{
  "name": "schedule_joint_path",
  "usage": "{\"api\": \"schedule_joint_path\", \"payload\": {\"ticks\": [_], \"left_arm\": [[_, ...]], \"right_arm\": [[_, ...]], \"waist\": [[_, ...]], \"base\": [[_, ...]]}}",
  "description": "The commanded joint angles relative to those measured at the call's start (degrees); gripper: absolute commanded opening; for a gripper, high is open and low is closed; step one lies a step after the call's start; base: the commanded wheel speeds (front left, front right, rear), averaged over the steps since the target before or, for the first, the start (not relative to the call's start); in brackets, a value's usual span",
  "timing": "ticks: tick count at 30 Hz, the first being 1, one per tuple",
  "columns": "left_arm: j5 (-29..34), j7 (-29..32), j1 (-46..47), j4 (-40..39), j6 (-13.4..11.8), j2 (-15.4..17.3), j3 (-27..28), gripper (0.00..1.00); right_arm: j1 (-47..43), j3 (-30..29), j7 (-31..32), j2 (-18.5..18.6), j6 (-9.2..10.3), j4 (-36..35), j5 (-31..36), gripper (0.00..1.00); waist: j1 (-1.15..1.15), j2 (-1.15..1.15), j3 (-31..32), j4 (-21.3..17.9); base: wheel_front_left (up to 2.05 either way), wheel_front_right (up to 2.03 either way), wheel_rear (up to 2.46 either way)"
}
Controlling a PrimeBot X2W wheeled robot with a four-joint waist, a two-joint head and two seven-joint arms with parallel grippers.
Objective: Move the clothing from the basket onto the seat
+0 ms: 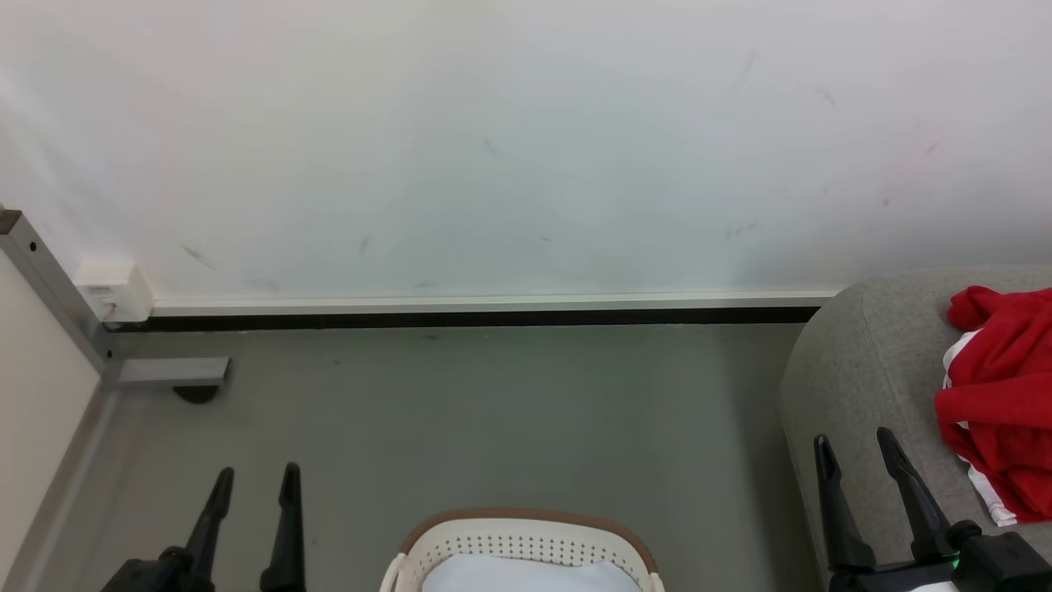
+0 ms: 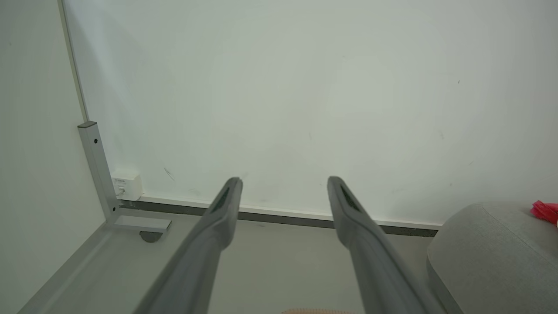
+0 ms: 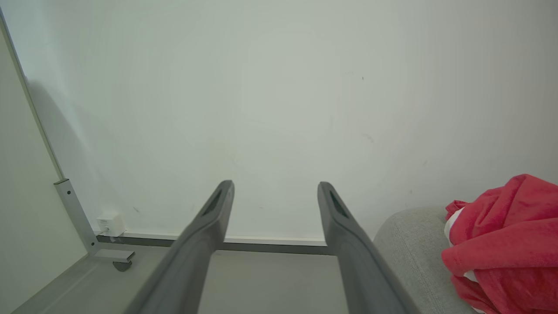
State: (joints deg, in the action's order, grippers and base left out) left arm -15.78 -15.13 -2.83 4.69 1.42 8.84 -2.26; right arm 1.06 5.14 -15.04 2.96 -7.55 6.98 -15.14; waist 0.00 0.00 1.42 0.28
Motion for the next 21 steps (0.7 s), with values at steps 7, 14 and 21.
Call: {"api": "schedule_joint_path", "payload": {"ticks": [7, 14, 21], "left_arm": [[1.8, 0.0, 0.4, 0.3, 1.3, -1.0, 1.1, 1.0], [1.5, 0.1, 0.0, 1.1, 2.1, -1.5, 1.4, 0.0], [-4.9, 2.1, 0.8, 2.7, 2.4, -2.1, 2.1, 0.0]], "right_arm": [[0.5, -0.5, -0.2, -0.1, 0.13, -0.5, 0.2, 1.0], [-0.4, 0.0, 0.0, -0.1, -0.01, 0.3, 0.3, 0.0], [-0.5, -0.4, 1.4, 0.3, 0.0, 1.1, -6.4, 0.0]], "waist": [[0.0, 0.0, -0.1, -0.2], [0.0, 0.0, -0.3, -0.3], [0.0, 0.0, -0.4, -0.3]], "base": [[0.0, 0.0, 0.0], [0.0, 0.0, 0.0], [0.0, 0.0, 0.0]]}}
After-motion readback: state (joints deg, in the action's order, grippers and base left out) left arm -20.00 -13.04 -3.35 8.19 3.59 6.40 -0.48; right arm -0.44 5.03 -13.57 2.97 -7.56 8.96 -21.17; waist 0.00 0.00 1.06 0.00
